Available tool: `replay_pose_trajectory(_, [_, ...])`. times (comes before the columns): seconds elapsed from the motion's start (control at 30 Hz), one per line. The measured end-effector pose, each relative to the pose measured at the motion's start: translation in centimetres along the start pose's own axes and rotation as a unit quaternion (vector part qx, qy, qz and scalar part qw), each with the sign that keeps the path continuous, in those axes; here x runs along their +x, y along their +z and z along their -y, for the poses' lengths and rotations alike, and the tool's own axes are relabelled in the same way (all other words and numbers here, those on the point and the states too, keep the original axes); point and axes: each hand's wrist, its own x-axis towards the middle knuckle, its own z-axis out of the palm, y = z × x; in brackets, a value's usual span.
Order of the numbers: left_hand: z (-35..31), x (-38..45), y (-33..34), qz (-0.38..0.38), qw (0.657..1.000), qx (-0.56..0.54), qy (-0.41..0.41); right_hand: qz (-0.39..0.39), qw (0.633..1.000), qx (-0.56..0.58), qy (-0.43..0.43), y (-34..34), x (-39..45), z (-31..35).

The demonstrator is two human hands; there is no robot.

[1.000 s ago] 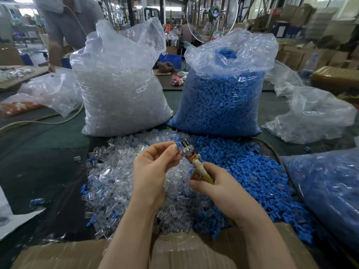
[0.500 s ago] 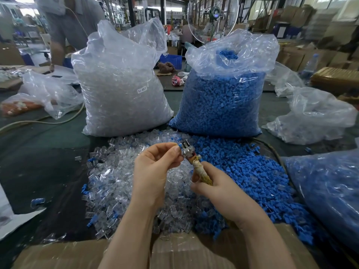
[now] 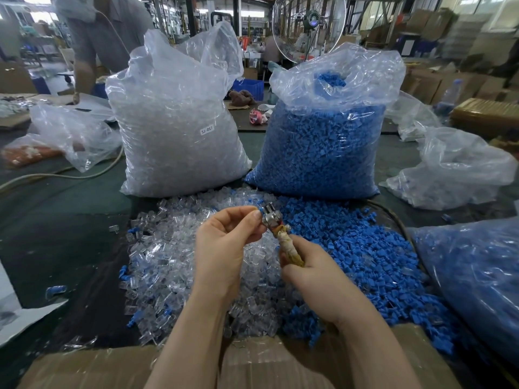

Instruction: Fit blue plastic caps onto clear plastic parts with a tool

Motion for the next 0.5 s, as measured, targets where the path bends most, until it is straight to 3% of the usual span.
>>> replay_pose_trajectory(0.5, [-0.32, 0.06, -0.27, 0.004, 0.999, -0.042, 0.002, 0.027, 0.997, 0.066, 0.020, -0.28, -0.10, -0.03])
